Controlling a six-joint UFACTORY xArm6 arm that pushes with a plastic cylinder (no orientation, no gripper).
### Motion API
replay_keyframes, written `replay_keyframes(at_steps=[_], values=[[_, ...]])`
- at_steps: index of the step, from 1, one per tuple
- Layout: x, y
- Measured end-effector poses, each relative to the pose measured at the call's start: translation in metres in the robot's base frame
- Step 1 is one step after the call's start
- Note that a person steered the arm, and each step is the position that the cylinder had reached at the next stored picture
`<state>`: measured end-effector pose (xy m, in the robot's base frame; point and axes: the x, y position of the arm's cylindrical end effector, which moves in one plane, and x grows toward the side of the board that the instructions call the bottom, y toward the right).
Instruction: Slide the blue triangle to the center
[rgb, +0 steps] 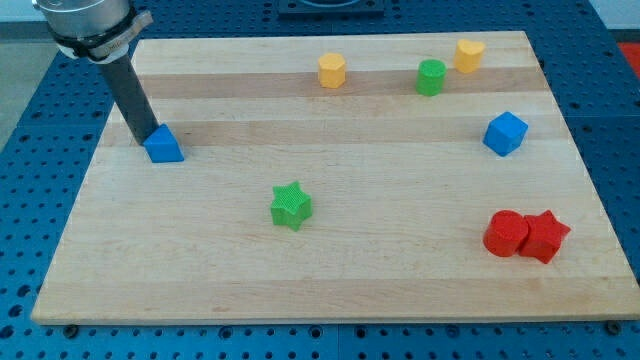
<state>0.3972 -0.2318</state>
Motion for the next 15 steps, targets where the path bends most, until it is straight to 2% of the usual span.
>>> replay_keyframes(at_steps=[2, 4, 5, 6, 10, 12, 13, 14, 15], values=[[-0.004, 0.03], [-0.009, -0.01], [0.008, -0.021], [0.022, -0.009], [0.01, 0.139], [-0.024, 0.204], [-0.033, 0.198], [-0.034, 0.167], [-0.005, 0.147]])
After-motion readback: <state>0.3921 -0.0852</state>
